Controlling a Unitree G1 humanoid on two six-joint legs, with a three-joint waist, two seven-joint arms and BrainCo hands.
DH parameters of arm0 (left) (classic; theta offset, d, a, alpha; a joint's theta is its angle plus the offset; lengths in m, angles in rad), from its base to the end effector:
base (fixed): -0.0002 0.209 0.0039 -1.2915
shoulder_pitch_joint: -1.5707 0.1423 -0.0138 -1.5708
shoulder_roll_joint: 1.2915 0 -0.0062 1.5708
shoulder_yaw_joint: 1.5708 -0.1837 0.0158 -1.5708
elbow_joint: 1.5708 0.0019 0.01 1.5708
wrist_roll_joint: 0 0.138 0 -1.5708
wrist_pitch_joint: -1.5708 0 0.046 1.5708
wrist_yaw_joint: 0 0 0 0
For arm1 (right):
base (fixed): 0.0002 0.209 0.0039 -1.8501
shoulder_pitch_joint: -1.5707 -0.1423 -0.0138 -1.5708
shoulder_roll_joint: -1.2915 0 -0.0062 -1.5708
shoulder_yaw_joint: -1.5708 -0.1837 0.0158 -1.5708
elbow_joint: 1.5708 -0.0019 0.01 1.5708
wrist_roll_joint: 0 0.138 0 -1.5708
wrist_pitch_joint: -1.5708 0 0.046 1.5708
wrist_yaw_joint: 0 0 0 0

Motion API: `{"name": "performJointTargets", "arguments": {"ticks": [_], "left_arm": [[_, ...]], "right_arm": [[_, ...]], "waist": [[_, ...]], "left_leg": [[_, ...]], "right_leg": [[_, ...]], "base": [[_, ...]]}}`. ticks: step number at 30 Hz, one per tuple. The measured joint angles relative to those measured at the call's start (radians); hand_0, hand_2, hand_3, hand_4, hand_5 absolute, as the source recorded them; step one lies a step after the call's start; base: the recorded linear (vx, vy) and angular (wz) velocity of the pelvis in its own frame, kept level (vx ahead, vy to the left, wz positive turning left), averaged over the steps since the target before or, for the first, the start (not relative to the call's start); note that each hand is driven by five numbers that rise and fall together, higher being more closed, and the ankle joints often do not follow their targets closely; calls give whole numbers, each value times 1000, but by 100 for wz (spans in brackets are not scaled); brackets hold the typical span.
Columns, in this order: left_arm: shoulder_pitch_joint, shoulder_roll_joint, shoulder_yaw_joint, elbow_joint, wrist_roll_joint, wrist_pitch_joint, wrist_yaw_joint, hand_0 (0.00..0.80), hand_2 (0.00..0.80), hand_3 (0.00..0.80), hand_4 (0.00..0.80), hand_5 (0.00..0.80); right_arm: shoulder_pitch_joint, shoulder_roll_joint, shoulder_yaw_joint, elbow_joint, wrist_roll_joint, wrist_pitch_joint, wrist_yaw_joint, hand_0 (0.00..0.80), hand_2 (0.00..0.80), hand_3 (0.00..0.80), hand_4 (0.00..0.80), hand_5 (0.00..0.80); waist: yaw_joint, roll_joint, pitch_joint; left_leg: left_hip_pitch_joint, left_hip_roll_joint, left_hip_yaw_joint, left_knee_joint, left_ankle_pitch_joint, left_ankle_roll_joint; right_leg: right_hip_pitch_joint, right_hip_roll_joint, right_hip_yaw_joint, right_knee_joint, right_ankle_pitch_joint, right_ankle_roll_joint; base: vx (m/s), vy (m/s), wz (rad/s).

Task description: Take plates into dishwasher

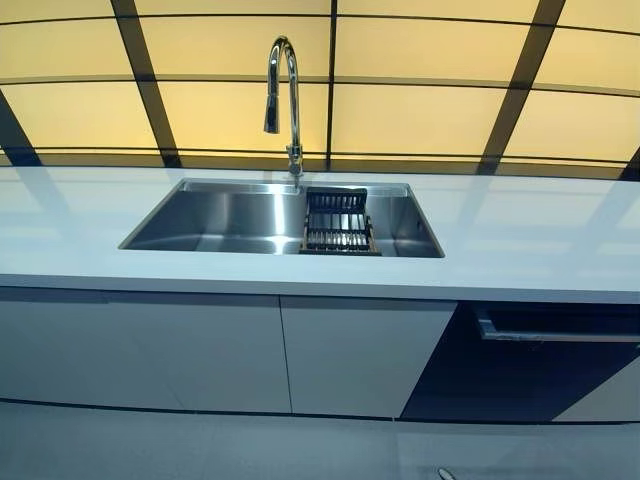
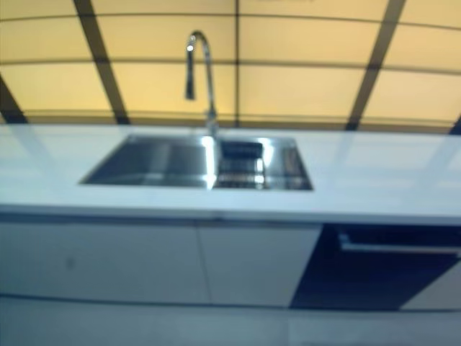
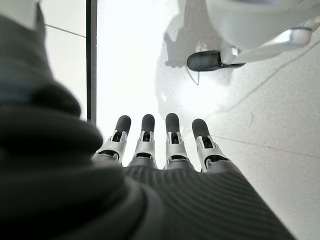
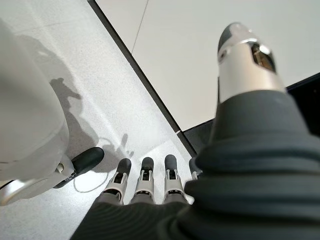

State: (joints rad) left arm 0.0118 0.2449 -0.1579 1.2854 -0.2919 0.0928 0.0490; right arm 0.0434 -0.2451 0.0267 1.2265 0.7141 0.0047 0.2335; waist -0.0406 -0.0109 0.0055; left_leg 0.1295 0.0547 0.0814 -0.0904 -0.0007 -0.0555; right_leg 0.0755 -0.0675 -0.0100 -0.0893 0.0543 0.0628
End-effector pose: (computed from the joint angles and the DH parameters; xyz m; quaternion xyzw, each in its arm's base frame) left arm 0.0529 0.2274 -0.1192 0.0391 0.6329 0.1186 0.7641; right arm 0.0560 -0.2347 -0.1156 0.2416 0.5082 -0.1708 0.8088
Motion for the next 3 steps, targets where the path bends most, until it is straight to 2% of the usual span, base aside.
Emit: {"name": "performJointTargets", "arguments": {"ticks": [3], "left_arm": [[6,0,1,0,-6,0,0,0,0,0,0,0]], "right_arm": [[-1,0,24,-2,-1,0,0,0,0,0,0,0]], "waist": [[0,0,-1]], "left_leg": [[0,1,-1,0,0,0]], "right_leg": [[2,1,-1,0,1,0]], "base": [[0,0,0]]}}
